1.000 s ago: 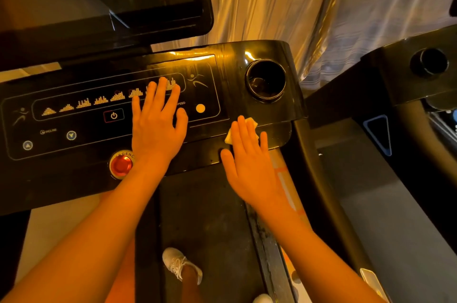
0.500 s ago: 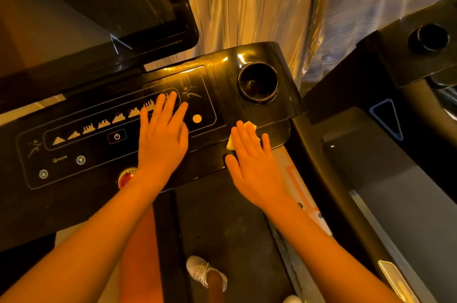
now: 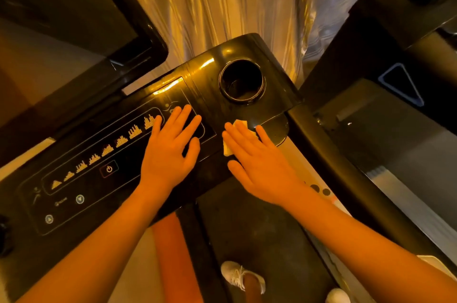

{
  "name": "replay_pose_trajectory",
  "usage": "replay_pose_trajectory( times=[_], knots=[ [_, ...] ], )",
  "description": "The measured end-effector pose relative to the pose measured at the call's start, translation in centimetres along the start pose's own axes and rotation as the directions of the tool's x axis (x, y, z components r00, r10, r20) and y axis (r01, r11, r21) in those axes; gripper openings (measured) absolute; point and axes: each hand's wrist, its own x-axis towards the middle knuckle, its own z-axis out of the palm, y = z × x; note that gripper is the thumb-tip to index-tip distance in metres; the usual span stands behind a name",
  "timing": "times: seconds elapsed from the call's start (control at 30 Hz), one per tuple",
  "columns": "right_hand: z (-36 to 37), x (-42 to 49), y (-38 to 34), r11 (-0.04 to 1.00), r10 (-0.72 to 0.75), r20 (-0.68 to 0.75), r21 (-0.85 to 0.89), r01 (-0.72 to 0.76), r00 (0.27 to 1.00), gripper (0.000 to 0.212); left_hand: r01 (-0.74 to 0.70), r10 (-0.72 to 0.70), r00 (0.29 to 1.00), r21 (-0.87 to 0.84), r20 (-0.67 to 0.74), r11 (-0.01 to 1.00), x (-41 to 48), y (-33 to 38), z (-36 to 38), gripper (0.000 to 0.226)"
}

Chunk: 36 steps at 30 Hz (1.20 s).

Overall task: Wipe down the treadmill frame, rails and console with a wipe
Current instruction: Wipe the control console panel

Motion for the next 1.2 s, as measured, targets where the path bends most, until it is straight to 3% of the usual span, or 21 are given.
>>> replay_pose_trajectory(
  times=[0.1,0.23,0.4,0.57,0.73,0.9,0.97,1.07,1.2],
  knots=[
    [-0.7,0.1,1.7,1.0,-0.004,-0.011,-0.012,0.003,1.0,0.061,0.007,-0.007,1.0,-0.007,-0.002,1.0,-0.1,0.1,-0.1,0.049],
    [-0.5,1.0,0.1,0.989,0.132,-0.083,0.082,-0.125,0.988,0.06,0.019,-0.019,1.0,-0.015,-0.001,1.0,0.0,0.1,-0.1,0.049],
    [0.7,-0.2,-0.7,0.999,-0.036,-0.018,0.016,0.036,0.999,0.061,0.013,-0.012,1.0,-0.028,0.004,1.0,-0.1,0.1,-0.1,0.049],
    [0.2,-0.2,-0.1,0.992,0.112,-0.068,0.06,-0.108,0.991,0.063,0.023,-0.023,1.0,-0.024,-0.002,0.999,-0.1,0.3,-0.1,0.049],
    [1.2,-1.7,-0.8,1.0,-0.015,-0.003,0.012,0.015,1.0,0.063,0.011,-0.011,1.0,-0.027,-0.003,1.0,-0.1,0.1,-0.1,0.048],
    [0.7,-1.4,0.0,0.973,0.214,-0.094,0.105,-0.204,0.972,0.062,0.02,-0.02,1.0,-0.032,0.003,0.999,-0.1,0.2,0.0,0.048],
    [1.3,-1.4,-2.0,0.975,0.18,-0.068,0.142,-0.169,0.981,0.064,0.014,-0.014,1.0,-0.028,-0.001,1.0,-0.2,0.1,0.0,0.048],
    [1.6,-2.2,-1.6,0.997,0.075,-0.024,0.031,-0.075,0.997,0.064,0.009,-0.009,1.0,-0.03,-0.008,1.0,-0.2,0.2,-0.1,0.048],
    [0.3,-2.8,3.1,0.96,0.28,-0.075,0.03,-0.278,0.957,0.065,0.024,-0.024,1.0,-0.032,-0.012,0.999,-0.2,0.4,-0.1,0.048]
  ],
)
